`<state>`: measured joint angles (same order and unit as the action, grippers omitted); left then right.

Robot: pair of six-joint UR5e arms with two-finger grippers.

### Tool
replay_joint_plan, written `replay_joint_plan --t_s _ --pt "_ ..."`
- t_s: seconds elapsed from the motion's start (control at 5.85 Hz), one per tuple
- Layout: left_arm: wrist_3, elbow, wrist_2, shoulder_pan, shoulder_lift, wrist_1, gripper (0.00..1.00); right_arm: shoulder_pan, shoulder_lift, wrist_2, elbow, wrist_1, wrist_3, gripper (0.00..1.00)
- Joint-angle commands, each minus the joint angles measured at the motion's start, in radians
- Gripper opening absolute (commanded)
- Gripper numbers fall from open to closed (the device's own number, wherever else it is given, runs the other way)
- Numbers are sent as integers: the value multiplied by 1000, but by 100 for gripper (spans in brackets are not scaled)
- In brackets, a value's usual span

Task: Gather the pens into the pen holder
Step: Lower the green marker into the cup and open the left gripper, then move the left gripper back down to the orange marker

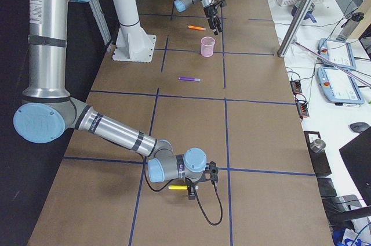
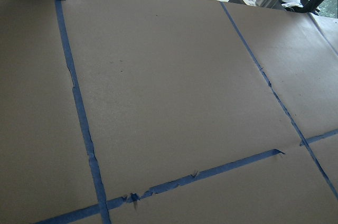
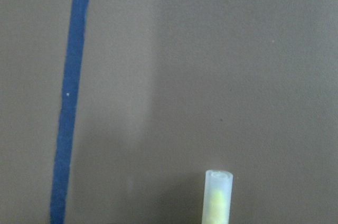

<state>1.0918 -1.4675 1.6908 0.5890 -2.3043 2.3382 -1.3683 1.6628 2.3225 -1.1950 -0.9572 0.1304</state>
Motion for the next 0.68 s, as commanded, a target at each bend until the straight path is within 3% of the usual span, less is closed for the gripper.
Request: replay_joint_plan --t_s 0.0,0.51 --pt "2 -4 114 79 -23 -130 100 0 0 3 0 -2 0 97" --pt "-9 -4 344 196 -38 -328 100 0 0 8 -2 -3 0 31"
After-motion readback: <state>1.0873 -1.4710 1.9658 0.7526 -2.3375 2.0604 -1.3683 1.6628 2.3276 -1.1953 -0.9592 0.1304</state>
